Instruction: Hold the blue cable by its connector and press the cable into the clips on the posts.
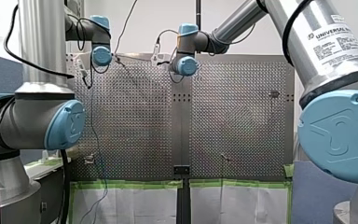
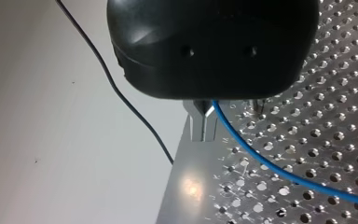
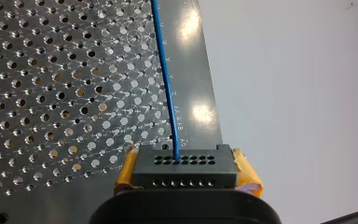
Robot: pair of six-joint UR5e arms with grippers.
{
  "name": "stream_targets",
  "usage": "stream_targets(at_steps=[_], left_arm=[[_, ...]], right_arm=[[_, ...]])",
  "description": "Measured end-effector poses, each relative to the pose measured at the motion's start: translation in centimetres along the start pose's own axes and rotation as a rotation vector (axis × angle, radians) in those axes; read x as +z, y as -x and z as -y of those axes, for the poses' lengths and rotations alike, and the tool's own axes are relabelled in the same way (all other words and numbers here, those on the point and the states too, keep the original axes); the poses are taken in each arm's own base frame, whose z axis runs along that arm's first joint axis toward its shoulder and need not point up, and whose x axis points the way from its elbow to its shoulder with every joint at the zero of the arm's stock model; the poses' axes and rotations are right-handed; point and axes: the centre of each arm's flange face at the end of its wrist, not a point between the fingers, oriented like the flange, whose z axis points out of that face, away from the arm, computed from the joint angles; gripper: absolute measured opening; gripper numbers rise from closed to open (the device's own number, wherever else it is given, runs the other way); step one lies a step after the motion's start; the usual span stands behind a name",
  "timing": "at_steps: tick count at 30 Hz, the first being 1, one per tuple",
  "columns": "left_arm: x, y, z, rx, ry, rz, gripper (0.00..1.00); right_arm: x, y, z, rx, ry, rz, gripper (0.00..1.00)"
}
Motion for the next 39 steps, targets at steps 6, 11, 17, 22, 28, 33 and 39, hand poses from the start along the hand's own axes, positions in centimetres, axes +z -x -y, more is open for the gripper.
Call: stream_targets(at_steps=[6,11,17,22,28,33,39], left_arm=[[0.8,-1.4,-0.4,0.005,-0.001,-0.026,0.0],[1.5,-1.3,-0.7,-0.007,-0.006,-0.025,0.0],[2.6,-1.4,-0.7,-0.013,-0.011,-0.027,0.0],[3.2,-1.1,-0.7,-0.016,-0.014,-0.018,0.0],[4.3,-0.7,-0.7,-0.022,-0.023,-0.011,0.0],[5.2,-1.6,-0.8,-0.015,-0.026,-0.03,0.0],[6.1,-1.5,-1.0,-0.037,-0.034,-0.019,0.0]], right_arm=[[0.1,0.1,-0.3,-0.001,0.004,0.001,0.0],[0.2,0.2,-0.6,-0.003,0.009,0.002,0.0],[0.3,0.3,-0.9,-0.004,0.013,0.002,0.0],[0.6,0.3,-1.3,-0.005,0.017,-0.002,0.0],[1.0,0.5,-1.8,-0.007,0.023,-0.002,0.0],[1.3,0.8,-2.4,-0.01,0.031,0.0,0.0],[1.7,0.6,-3.4,-0.014,0.044,-0.006,0.0]])
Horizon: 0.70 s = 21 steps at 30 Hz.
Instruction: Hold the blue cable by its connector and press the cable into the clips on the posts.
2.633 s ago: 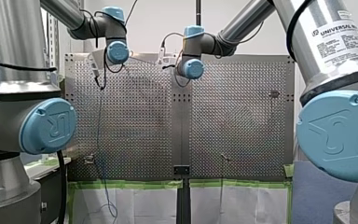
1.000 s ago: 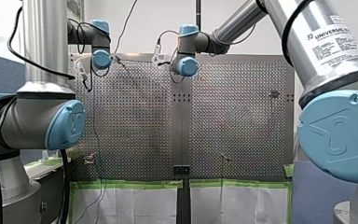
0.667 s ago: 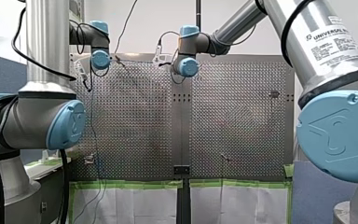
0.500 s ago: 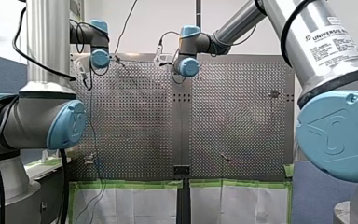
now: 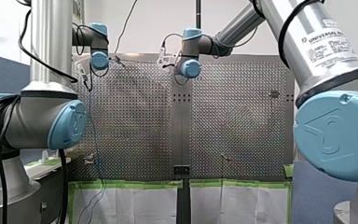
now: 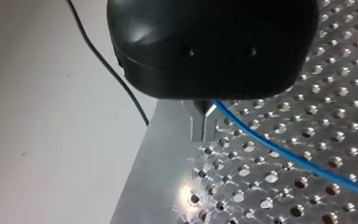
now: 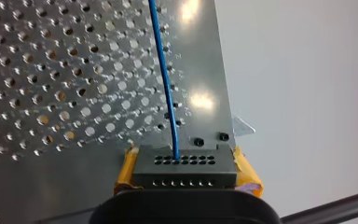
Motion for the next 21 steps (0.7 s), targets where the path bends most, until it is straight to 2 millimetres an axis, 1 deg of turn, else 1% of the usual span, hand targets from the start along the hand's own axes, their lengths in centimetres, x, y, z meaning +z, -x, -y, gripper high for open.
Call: stream_targets(at_steps=[9,14,17,21], left_arm=[[1.3,-0.6,-0.5,-0.006,-0.01,-0.008,0.0],[2.1,-0.3,-0.6,-0.008,-0.021,-0.009,0.0],[2.7,-0.4,-0.6,-0.011,-0.03,-0.014,0.0],[3.4,-1.1,-0.8,-0.008,-0.044,-0.035,0.0]], right_arm=[[0.8,-0.5,-1.9,-0.007,0.019,-0.013,0.0],[1.1,-0.8,-2.4,-0.009,0.019,-0.02,0.0],[1.3,-0.6,-2.6,-0.01,0.017,-0.019,0.0],[1.6,0.1,-3.2,-0.013,0.023,-0.011,0.0]])
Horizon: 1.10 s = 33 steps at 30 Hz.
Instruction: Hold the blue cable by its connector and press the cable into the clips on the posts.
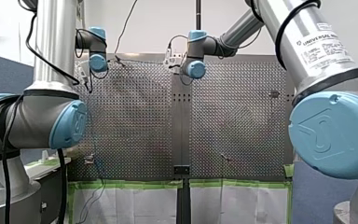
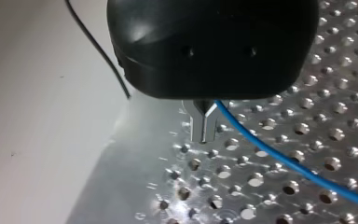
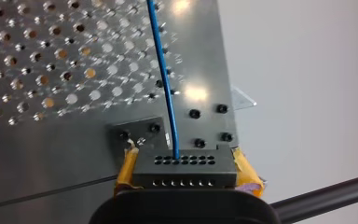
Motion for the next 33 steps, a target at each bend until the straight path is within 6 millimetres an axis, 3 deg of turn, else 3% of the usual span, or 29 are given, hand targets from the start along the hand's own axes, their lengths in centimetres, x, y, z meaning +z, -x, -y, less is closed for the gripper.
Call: stream_targets(at_steps=[3,5,6,8,9,11,15,17,18,20,33], left_arm=[[0.2,-0.2,-0.1,0.002,-0.004,-0.004,0.0],[0.3,-0.2,-0.2,0.001,-0.006,-0.005,0.1],[0.3,-0.2,-0.2,0.001,-0.007,-0.005,0.1],[0.3,-0.2,-0.3,0.0,-0.009,-0.005,0.26],[0.4,-0.1,-0.3,0.0,-0.01,-0.004,0.26],[0.4,-0.1,-0.3,-0.003,-0.012,-0.004,0.45],[0.5,-0.1,-0.3,-0.026,-0.031,-0.005,0.45],[0.6,-0.1,-0.2,-0.035,-0.044,-0.008,0.62],[0.6,-0.1,-0.1,-0.04,-0.052,-0.012,0.62],[0.6,-0.2,-0.2,-0.044,-0.057,-0.018,0.99],[-1.1,-0.1,-0.9,-0.039,0.047,-0.076,0.99]], right_arm=[[0.1,0.7,-0.5,-0.002,0.006,0.007,0.0],[0.2,0.9,-0.7,-0.003,0.008,0.01,0.0],[0.2,1.0,-0.9,-0.004,0.009,0.01,0.0],[0.3,1.0,-1.1,-0.005,0.01,0.01,0.0],[0.4,1.0,-1.2,-0.005,0.01,0.01,0.0],[0.4,1.0,-1.4,-0.006,0.011,0.01,0.0],[0.4,1.0,-1.5,-0.006,0.012,0.011,0.0],[0.4,1.0,-1.5,-0.006,0.011,0.011,0.0],[0.4,1.1,-1.5,-0.006,0.011,0.012,0.0],[0.4,1.1,-1.5,-0.006,0.011,0.012,0.0],[0.3,1.2,-1.5,-0.006,0.011,0.021,0.0]])
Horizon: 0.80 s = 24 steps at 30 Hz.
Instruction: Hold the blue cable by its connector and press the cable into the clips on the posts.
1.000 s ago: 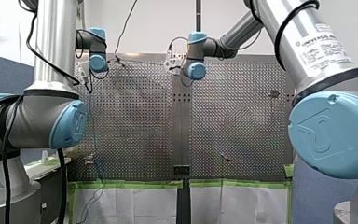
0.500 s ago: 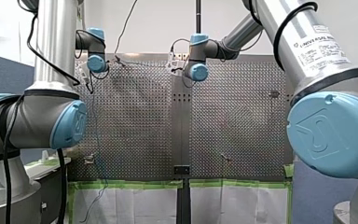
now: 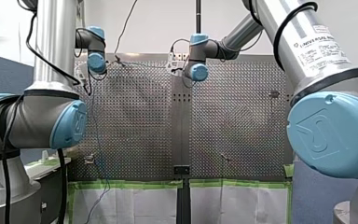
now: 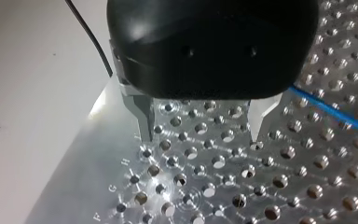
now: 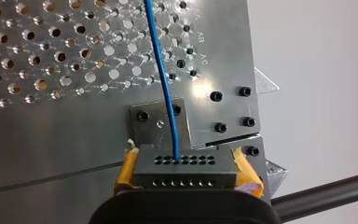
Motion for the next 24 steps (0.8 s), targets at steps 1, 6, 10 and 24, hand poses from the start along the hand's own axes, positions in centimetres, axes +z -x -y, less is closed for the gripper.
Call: stream_targets(at_steps=[1,6,10,24], left_arm=[[-0.3,0.1,0.0,0.001,0.0,-0.006,0.99],[-2.8,0.2,0.1,-0.005,-0.019,-0.066,0.99],[-5.0,0.1,0.3,-0.014,-0.042,-0.118,0.99],[-11.8,-0.6,0.5,-0.042,-0.119,-0.266,0.99]], right_arm=[[0.0,0.0,0.0,0.0,0.0,0.001,0.0],[0.0,0.0,0.0,0.001,0.0,0.002,0.0],[0.0,0.1,-0.1,0.002,0.001,0.003,0.0],[-0.1,0.1,0.1,0.003,-0.001,0.009,0.0]])
